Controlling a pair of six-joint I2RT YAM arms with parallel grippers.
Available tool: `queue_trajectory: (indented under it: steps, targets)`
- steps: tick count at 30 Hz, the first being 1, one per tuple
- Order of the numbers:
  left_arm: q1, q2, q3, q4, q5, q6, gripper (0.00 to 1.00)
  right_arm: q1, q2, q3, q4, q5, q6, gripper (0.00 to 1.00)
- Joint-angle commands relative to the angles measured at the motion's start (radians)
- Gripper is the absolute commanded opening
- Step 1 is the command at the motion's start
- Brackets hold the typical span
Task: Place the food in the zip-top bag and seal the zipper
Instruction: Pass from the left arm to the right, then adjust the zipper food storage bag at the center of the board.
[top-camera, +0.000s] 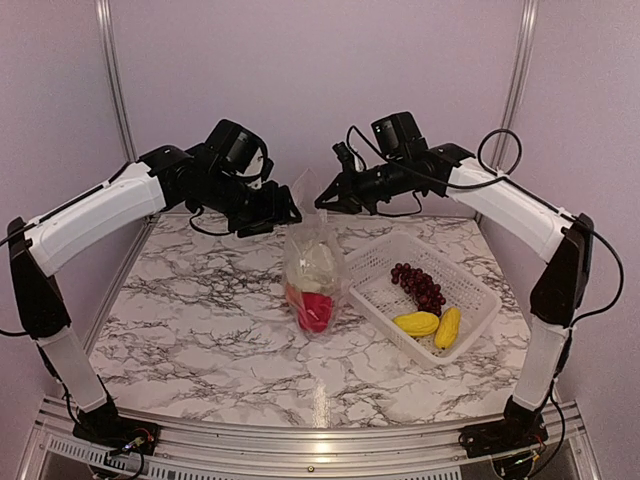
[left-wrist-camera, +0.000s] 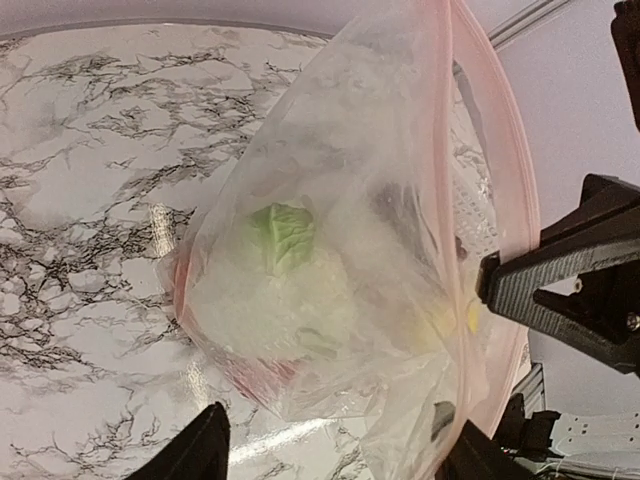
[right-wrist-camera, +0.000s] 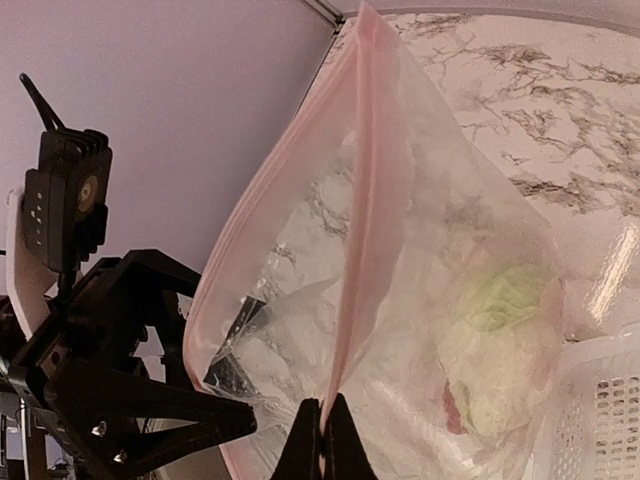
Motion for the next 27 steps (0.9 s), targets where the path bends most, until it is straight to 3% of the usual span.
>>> queue_trajectory:
  steps: [1, 7, 12, 17, 20, 22, 24, 27]
  targets:
    - [0.004, -0.090, 0.038, -0.053, -0.058, 0.009, 0.97, 0.008, -0.037, -0.067, 0.020, 0.032, 0.002, 0.00]
    - [0.007, -0.272, -0.049, -0.055, -0.227, 0.108, 0.99, 0.006, -0.040, -0.045, 0.022, 0.018, 0.006, 0.00]
    - [0.009, -0.298, -0.038, -0.010, -0.291, 0.181, 0.99, 0.007, -0.037, -0.002, 0.010, 0.019, 0.010, 0.00]
    - [0.009, -0.294, -0.021, 0.028, -0.627, 0.150, 0.99, 0.008, -0.040, 0.023, 0.028, 0.001, 0.032, 0.00]
    - [0.021, -0.282, -0.081, 0.147, -0.522, 0.274, 0.99, 0.008, -0.041, 0.023, 0.034, -0.009, 0.040, 0.00]
    - [0.021, -0.270, -0.095, 0.227, -0.388, 0.244, 0.99, 0.007, -0.037, 0.028, 0.032, -0.015, 0.041, 0.00]
    - [0.019, -0.246, -0.084, 0.297, -0.262, 0.180, 0.83, 0.008, -0.038, 0.027, 0.034, -0.019, 0.045, 0.00]
    - [-0.008, -0.136, 0.067, 0.184, -0.188, 0.105, 0.68, 0.007, -0.035, 0.034, 0.034, -0.019, 0.043, 0.00]
